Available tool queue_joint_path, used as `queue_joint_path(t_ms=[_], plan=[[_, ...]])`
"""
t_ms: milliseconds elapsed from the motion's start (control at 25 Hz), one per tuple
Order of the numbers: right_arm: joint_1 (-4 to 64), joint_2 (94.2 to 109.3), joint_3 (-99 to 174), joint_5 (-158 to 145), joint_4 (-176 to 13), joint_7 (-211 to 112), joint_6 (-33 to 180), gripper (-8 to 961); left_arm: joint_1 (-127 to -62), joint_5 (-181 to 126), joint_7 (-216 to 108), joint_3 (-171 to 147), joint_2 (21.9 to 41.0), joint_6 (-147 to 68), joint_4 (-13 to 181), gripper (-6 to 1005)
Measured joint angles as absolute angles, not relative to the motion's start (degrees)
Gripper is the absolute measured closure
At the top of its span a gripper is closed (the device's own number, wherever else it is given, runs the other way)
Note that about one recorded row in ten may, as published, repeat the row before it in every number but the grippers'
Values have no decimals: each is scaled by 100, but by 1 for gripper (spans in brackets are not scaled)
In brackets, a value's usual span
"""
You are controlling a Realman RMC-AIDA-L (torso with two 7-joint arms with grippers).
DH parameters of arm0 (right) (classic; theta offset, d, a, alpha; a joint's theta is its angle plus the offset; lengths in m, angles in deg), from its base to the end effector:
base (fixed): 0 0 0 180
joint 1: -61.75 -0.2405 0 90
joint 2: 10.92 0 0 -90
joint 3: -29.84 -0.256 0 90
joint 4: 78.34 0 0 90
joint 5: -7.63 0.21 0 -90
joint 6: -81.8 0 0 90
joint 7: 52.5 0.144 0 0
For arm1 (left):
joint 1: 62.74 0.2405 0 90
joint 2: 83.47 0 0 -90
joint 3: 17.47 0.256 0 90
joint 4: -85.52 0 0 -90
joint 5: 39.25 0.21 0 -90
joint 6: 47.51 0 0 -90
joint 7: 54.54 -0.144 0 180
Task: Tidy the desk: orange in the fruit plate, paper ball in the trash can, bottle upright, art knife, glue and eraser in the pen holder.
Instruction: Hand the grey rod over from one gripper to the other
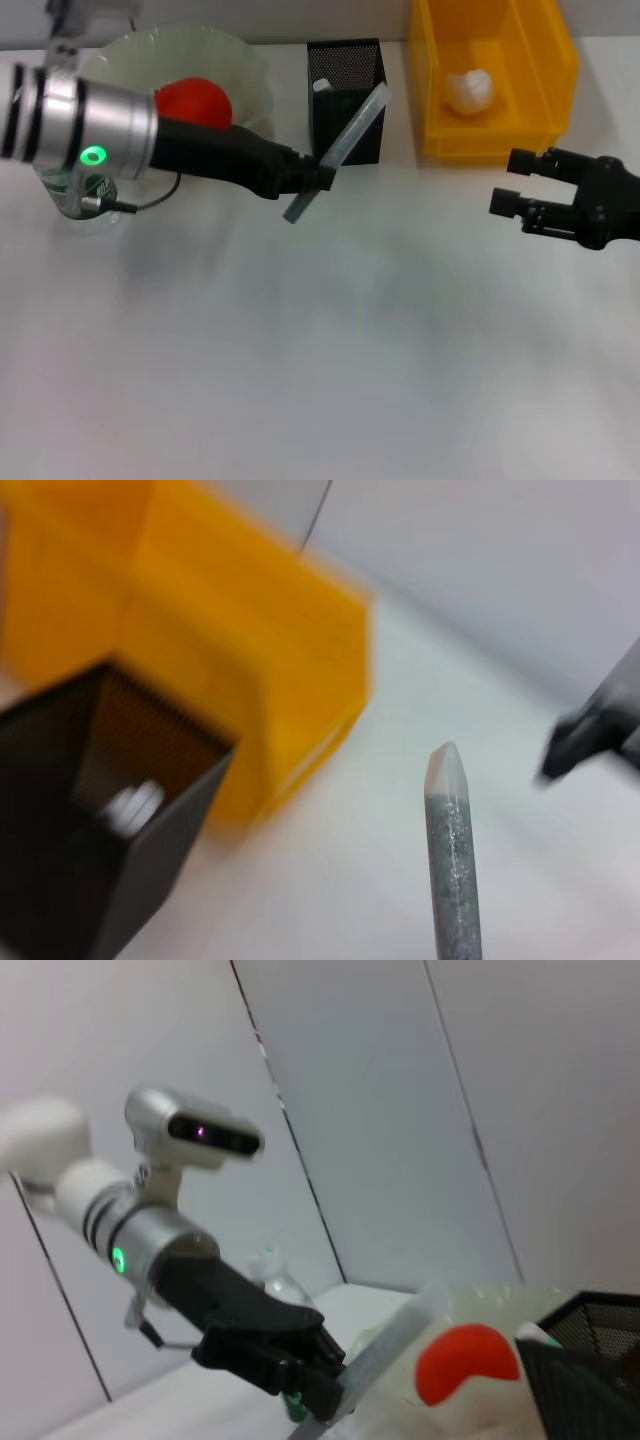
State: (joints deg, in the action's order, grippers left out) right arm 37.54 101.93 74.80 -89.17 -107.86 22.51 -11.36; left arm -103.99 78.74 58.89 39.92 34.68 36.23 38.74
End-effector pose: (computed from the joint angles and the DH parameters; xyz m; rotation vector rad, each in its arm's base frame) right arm 0.2895 0.3066 0.0318 -2.5816 0.6812 0.9474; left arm -0.1788 0.3801 -0.0139 -2.8737 -0.9035 -0.3908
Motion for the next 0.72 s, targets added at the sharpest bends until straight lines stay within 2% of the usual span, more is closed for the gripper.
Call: queue_joint_path(t_ms=[480, 720], plan=[[3463, 10138, 7147, -8893, -10801, 2671, -2248, 349, -9906, 6251, 3274, 3309, 3489, 4677, 5483, 851], [3233, 10201, 7136, -8889, -10759, 2844, -2419, 353, -9888, 5817, 2213, 3306, 3513, 4750, 6366, 851]])
